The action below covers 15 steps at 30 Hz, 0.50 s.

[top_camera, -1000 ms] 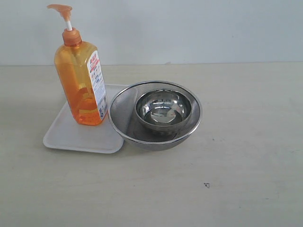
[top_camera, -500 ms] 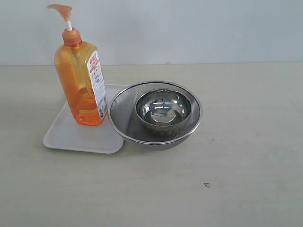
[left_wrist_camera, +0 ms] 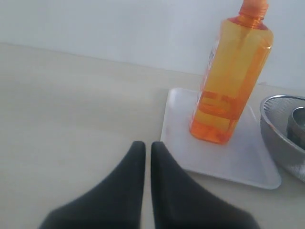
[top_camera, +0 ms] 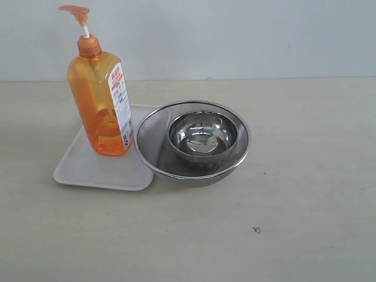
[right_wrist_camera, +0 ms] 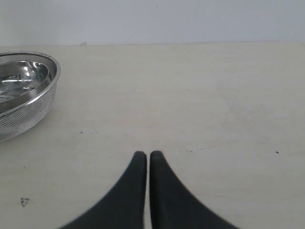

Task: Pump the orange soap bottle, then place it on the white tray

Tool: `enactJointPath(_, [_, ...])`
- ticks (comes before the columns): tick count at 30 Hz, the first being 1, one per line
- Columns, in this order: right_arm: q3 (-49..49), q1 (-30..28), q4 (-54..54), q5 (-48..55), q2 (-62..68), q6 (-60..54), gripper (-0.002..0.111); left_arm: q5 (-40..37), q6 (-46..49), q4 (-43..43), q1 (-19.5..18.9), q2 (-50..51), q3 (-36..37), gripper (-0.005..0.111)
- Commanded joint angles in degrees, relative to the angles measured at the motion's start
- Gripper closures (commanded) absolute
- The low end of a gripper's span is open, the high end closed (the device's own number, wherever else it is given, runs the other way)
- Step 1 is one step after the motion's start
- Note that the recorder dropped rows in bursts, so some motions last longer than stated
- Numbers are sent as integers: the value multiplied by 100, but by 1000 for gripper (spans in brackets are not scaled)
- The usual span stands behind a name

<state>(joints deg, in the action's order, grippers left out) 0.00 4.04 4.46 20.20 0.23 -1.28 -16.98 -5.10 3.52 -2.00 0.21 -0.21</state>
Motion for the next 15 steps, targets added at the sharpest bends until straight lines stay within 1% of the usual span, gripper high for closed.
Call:
enactJointPath(1, [0,-17,-22,-56,-23,6,108,-12,911,71,-10,-21,21,102])
enactJointPath(2, [0,-17,-22,-56,-23,6,108,-2,1191,71,-10,-21,21,102])
enactJointPath(4, [0,-17,-22,-56,-23,6,108,-2,1443,71,-10,-21,21,102])
enactJointPath(9, [0,-17,-22,-56,-23,6,108,-2,1413,473,-10,-21,21,102])
enactJointPath(10, [0,-17,-22,-56,-23,6,108,-2,1253,551,-10,-21,21,102])
enactJointPath(12, [0,-17,-22,-44,-23,4,108,-2,987,566,-10,-21,21,102])
enactJointPath(15, [0,-17,-22,-26,-23,4,108,-2,984,553,-10,-21,21,102])
